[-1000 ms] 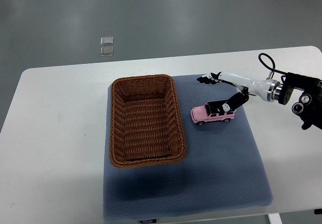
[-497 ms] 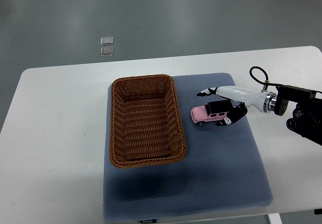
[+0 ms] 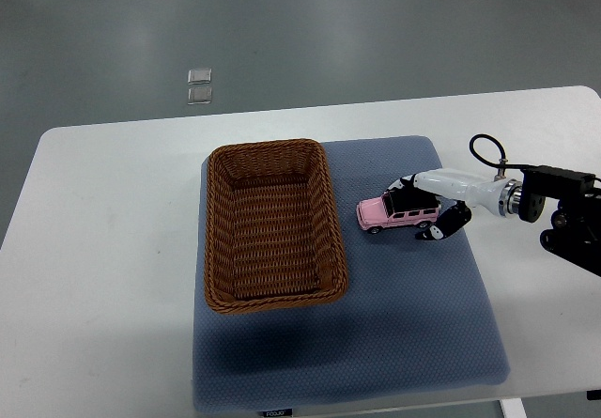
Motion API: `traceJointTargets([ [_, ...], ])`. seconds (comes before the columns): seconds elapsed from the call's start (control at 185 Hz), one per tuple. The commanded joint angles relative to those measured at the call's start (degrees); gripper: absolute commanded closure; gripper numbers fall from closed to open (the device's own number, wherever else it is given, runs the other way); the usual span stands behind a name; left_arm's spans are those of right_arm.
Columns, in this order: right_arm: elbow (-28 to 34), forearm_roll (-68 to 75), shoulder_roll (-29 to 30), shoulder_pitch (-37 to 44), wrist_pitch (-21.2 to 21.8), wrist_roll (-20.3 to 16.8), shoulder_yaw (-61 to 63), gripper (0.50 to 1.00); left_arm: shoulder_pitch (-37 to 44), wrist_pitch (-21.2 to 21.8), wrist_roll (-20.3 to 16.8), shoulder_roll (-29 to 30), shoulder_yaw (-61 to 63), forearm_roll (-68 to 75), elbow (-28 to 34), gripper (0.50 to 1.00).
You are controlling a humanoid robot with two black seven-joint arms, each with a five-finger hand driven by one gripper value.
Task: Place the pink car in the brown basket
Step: 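Close the right hand fingers around the pink SUV and lift it, then carry the SUV over the wicker basket and lower it inside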
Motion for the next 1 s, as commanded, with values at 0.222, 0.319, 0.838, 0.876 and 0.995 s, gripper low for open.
traceJointTargets([
  [0.222, -0.07, -0.03, -0.30, 0.01, -3.18, 0.00, -0.01, 1.000, 0.00, 0.00, 0.00, 0.00, 0.00, 0.00, -0.02, 0.500],
  [0.319, -0.07, 0.05, -0.39, -0.08, -4.94, 0.00, 0.16, 1.000, 0.00, 0.00, 0.00, 0.00, 0.00, 0.00, -0.02, 0.500],
  [0.838, 0.29, 1.28, 0.23, 7.57, -8.28, 0.44, 1.04, 1.000, -0.35, 0.00, 0.00, 0.00, 0.00, 0.00, -0.02, 0.500],
  [0.876, 0.29, 1.72, 0.40, 8.62, -8.01, 0.53, 1.04, 1.000, -0.35, 0.00, 0.00, 0.00, 0.00, 0.00, -0.02, 0.500],
  [0.995, 0.29, 2.95, 2.33, 10.90, -7.66, 0.70, 0.87, 1.000, -0.35, 0.00, 0.00, 0.00, 0.00, 0.00, -0.02, 0.500],
])
